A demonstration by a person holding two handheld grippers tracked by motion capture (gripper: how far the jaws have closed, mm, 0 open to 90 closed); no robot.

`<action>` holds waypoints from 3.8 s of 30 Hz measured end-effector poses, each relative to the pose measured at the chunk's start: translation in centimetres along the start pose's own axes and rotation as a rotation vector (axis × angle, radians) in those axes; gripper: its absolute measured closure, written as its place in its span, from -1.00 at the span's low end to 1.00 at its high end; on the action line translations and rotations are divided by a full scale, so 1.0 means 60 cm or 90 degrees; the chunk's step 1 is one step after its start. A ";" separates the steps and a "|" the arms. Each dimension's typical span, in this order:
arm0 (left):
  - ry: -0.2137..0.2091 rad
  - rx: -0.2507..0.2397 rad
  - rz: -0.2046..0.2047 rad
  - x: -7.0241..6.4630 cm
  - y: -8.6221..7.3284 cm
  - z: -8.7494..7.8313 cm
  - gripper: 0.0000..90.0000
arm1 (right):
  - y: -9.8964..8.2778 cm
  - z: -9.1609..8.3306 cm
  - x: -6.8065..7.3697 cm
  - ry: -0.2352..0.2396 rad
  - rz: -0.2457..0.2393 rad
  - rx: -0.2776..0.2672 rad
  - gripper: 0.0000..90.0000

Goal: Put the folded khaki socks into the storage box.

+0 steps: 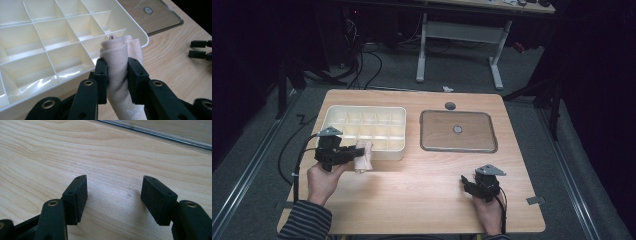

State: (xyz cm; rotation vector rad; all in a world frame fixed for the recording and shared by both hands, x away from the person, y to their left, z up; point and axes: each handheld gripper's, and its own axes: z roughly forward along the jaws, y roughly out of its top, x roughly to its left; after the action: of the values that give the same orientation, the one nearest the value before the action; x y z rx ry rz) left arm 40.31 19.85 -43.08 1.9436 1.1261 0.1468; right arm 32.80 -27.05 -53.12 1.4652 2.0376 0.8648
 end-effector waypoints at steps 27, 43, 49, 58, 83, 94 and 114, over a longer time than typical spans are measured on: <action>0.007 -0.015 0.019 0.016 0.060 0.014 0.61 | 0.000 0.000 0.000 0.001 -0.003 0.000 -0.17; -0.010 -0.021 -0.010 0.044 0.078 0.059 0.62 | 0.000 0.000 0.000 0.001 -0.003 0.001 -0.17; -0.016 -0.030 -0.020 0.059 0.077 0.069 0.62 | 0.000 0.000 0.001 -0.001 -0.002 0.001 -0.18; -0.008 -0.022 -0.032 0.079 0.074 0.087 0.62 | 0.000 0.000 0.001 -0.002 0.000 0.001 -0.18; 0.064 0.049 0.012 0.103 0.041 0.101 0.62 | -0.001 -0.001 0.004 -0.003 0.002 0.002 -0.19; 0.096 0.088 0.066 0.091 0.037 0.109 0.62 | -0.001 -0.001 0.004 -0.003 0.002 0.002 -0.19; 0.111 0.179 0.120 0.080 0.044 0.125 0.62 | -0.001 -0.001 0.004 0.000 -0.003 0.001 -0.19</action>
State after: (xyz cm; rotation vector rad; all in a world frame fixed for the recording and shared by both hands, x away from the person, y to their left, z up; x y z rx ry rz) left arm 48.48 18.26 -47.25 2.3249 1.1206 0.2759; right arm 32.66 -26.81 -53.14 1.4610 2.0409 0.8624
